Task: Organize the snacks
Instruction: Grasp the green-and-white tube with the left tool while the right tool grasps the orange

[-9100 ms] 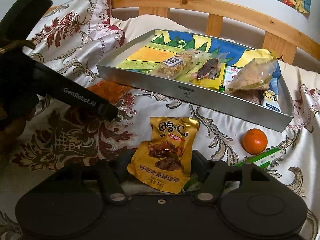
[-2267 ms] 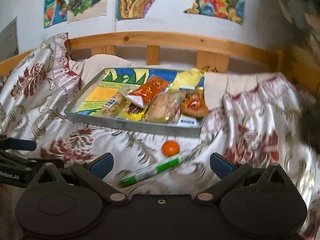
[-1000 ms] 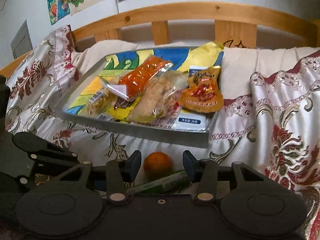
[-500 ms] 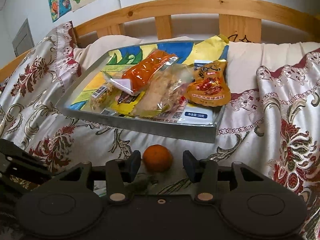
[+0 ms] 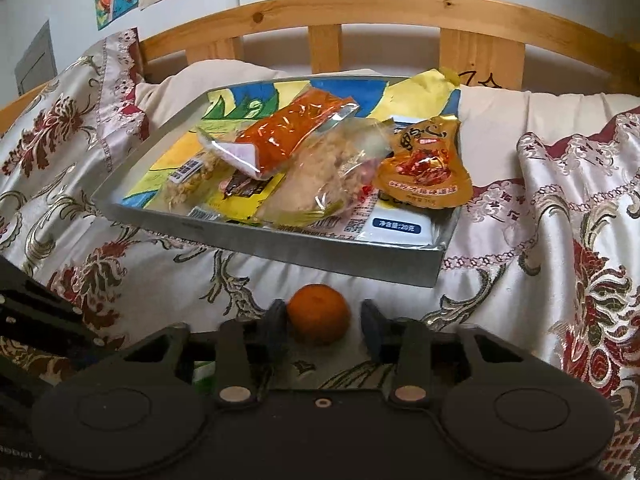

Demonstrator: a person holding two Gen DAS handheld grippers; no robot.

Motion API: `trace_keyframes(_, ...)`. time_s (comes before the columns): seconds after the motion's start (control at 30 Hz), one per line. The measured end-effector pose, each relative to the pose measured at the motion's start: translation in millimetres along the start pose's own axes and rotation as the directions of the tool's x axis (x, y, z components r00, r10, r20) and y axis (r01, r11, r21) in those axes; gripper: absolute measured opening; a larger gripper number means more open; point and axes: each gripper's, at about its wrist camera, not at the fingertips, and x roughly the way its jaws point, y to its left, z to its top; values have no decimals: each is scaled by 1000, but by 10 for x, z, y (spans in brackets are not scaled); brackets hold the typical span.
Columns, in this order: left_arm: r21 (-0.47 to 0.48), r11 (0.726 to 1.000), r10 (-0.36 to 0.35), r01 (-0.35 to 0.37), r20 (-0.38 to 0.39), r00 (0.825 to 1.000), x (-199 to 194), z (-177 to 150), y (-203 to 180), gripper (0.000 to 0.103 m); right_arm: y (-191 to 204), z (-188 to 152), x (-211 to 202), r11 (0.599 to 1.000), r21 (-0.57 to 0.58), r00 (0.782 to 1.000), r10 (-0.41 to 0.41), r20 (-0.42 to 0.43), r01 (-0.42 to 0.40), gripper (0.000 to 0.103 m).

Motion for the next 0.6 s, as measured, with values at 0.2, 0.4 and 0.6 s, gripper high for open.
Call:
trace_keyframes(0.2, -60, 998, -10, 9, -5, 1000, -97, -59, 49, 19, 46, -13, -74, 1000, 2, 1000, -11, 11, 11, 35)
trace_keyframes(0.4, -173, 985, -19, 15, -22, 1000, -275, -170, 201, 18, 131, -18, -275, 1000, -7, 999, -15, 46, 15, 35)
trace_keyframes(0.6, -275, 961, -36, 28, -24, 999, -489, -309, 363, 17, 268, -28, -476, 1000, -29, 997, -9, 71, 11, 35)
